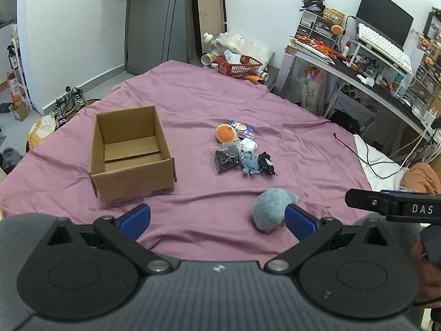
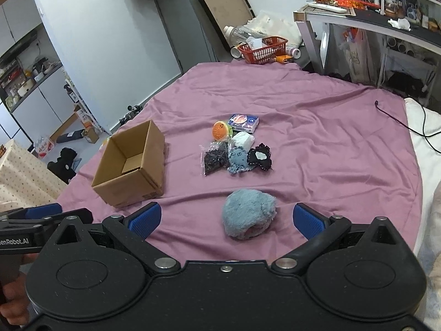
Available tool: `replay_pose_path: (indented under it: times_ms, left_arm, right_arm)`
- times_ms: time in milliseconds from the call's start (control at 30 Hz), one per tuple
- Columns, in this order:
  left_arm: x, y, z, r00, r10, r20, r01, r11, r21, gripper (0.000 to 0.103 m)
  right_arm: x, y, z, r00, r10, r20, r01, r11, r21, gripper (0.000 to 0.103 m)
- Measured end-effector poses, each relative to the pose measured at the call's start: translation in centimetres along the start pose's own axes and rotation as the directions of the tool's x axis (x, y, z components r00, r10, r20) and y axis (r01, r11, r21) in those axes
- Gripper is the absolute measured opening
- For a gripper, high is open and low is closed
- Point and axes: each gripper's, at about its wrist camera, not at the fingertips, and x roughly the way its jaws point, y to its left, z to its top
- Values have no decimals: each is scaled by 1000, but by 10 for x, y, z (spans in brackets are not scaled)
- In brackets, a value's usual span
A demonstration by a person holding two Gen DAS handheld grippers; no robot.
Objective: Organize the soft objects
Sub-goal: 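Reach the left tool to the fluffy blue-grey plush and close on it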
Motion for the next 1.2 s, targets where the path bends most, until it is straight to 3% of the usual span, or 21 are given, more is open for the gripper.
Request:
replay_pose_path:
  times_ms: [633, 1067, 1200]
  left_arm:
    - [90, -28, 7, 997, 3, -71, -6, 999, -37, 101]
    - [149, -55, -2, 989, -29, -144, 27, 999, -20, 88]
    - [167, -62, -11, 983, -49, -178, 47, 999, -11, 83]
  right_arm:
    - [62, -43, 30, 995, 42, -95, -37, 998, 56, 103]
    - [108, -75, 29, 975, 93, -201, -57, 982, 179, 102]
    - [119, -76, 29, 967, 122, -225, -78, 978, 194, 90]
